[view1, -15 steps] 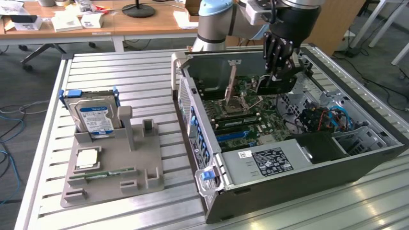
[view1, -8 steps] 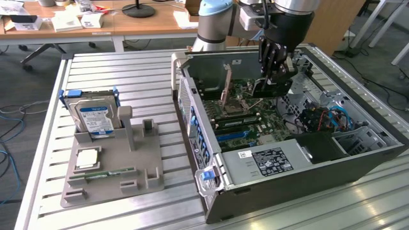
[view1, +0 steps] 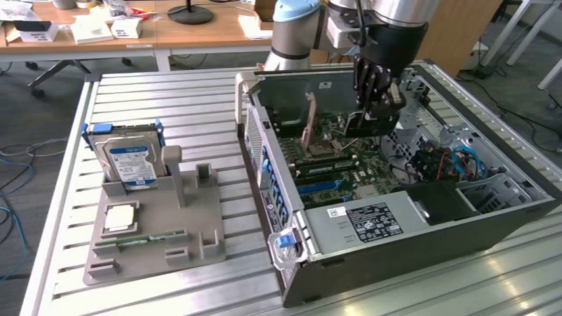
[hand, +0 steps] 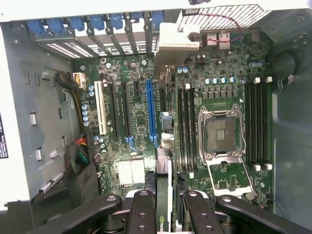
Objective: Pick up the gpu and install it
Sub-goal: 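Insert the gpu into the slot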
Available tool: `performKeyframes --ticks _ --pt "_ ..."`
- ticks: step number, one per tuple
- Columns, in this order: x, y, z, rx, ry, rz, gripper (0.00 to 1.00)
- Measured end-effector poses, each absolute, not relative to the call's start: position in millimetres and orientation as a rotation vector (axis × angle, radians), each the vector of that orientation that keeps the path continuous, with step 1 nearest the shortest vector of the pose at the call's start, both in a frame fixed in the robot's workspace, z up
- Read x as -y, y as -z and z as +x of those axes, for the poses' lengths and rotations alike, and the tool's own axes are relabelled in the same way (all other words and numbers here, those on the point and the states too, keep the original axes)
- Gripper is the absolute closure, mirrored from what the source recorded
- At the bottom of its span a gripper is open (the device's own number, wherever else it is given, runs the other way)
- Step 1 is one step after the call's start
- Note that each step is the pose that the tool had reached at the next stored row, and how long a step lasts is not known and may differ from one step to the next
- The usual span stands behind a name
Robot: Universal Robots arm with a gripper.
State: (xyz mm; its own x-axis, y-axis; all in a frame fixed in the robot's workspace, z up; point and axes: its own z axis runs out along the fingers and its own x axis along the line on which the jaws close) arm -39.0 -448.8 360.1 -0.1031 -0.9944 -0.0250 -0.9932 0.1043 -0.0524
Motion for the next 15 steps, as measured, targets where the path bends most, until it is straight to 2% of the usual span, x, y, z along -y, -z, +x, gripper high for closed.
performKeyframes --ticks 15 --pt "449 -333 -41 -2.298 0.028 -2.070 0.73"
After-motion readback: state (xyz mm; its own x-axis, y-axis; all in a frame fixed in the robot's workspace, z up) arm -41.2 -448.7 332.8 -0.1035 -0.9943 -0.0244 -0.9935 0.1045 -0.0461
